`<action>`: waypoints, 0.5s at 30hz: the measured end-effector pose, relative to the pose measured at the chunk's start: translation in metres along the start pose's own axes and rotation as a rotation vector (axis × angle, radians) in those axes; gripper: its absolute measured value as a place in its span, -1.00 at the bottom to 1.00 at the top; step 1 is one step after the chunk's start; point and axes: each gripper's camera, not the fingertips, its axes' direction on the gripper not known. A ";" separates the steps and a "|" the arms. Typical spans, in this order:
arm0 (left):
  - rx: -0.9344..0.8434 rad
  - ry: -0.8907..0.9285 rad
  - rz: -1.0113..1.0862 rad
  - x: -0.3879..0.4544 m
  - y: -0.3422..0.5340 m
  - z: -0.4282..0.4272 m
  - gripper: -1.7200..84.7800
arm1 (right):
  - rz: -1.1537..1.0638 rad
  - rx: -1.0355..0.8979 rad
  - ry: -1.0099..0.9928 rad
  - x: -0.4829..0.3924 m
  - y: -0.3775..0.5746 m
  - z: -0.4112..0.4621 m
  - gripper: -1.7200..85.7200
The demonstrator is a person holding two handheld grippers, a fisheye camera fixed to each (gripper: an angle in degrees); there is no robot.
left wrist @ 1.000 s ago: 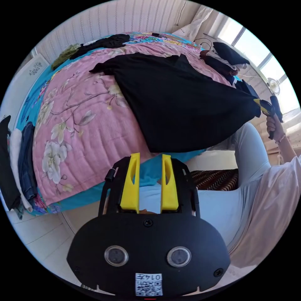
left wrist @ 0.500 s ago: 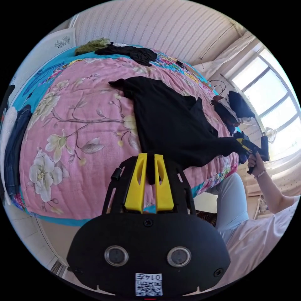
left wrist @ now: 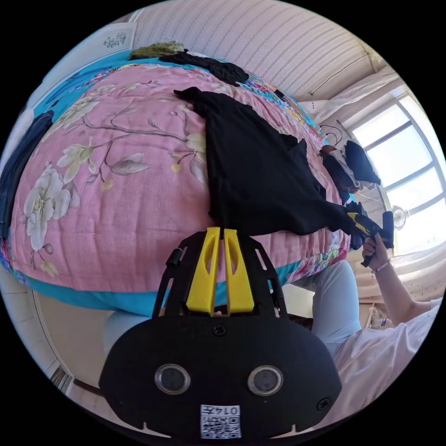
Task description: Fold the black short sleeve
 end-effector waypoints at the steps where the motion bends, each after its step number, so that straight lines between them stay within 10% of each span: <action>1: 0.021 0.015 0.006 0.000 0.004 -0.010 -0.97 | -0.006 0.002 -0.005 -0.002 0.001 -0.003 -0.95; 15: 0.595 0.331 0.160 0.006 0.130 -0.256 -0.98 | -0.312 0.233 -0.435 -0.075 0.047 -0.142 -0.95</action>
